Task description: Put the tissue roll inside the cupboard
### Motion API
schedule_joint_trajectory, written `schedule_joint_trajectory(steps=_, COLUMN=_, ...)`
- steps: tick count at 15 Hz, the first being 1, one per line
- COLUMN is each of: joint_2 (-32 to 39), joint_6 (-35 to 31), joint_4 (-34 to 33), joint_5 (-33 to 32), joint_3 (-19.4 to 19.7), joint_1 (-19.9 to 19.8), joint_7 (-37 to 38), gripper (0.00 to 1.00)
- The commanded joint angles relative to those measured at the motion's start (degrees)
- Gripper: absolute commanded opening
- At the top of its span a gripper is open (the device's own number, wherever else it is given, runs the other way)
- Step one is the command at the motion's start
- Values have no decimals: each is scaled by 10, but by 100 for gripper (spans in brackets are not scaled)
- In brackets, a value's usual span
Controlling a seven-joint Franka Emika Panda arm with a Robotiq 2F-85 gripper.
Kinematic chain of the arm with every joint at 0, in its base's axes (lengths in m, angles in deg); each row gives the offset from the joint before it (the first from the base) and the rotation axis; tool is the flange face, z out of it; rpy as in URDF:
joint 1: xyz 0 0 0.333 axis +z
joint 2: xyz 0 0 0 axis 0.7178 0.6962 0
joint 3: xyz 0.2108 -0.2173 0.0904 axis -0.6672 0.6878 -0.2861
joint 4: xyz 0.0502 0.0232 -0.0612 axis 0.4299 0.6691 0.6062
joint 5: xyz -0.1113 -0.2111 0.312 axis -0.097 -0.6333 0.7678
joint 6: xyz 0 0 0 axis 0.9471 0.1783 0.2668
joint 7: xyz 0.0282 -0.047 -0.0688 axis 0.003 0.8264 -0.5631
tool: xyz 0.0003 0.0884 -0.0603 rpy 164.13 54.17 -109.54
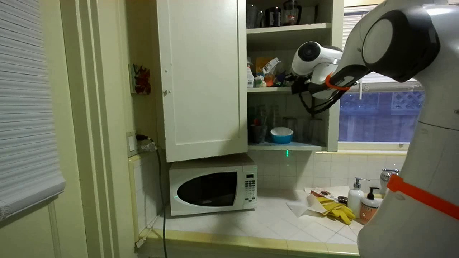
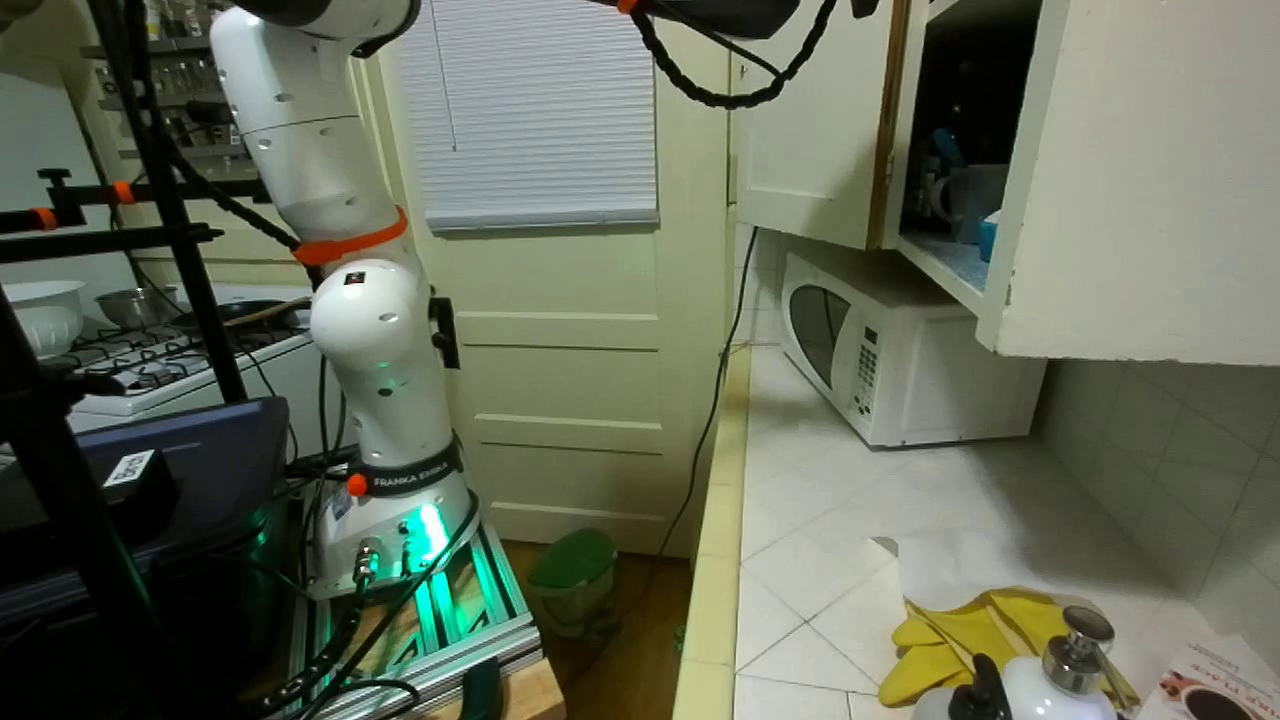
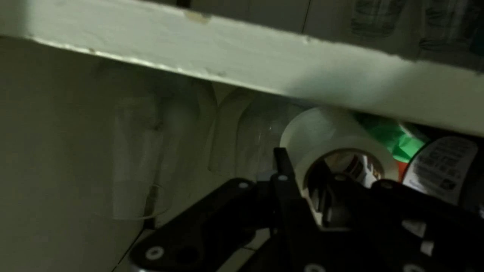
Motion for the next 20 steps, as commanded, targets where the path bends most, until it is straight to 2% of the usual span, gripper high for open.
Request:
schedule_joint_trajectory(steps=1, joint_2=5, joint_6=-19, joint_4=-2, joint_5=-5, joint_3=1, joint_1=0, joint_7=1, gripper=40)
schedule_joint_trajectory(steps=2, joint_2=3, joint_6=-18, joint_4=2, joint_5=-4, joint_3=-1, joint_1=1, joint_7=0, gripper=40)
schedule_joint_trajectory(steps=10, joint_2=-25, joint_6=-23, joint_4=47, joint_5=26, joint_3=-1, joint_1=7, joint_7=-49, gripper=99)
schedule_joint_trajectory(steps=20, joint_2=-61, joint_6=-31, joint_4=69, joint_5=24, joint_3=2, joint_1=5, joint_7=-64, gripper=100)
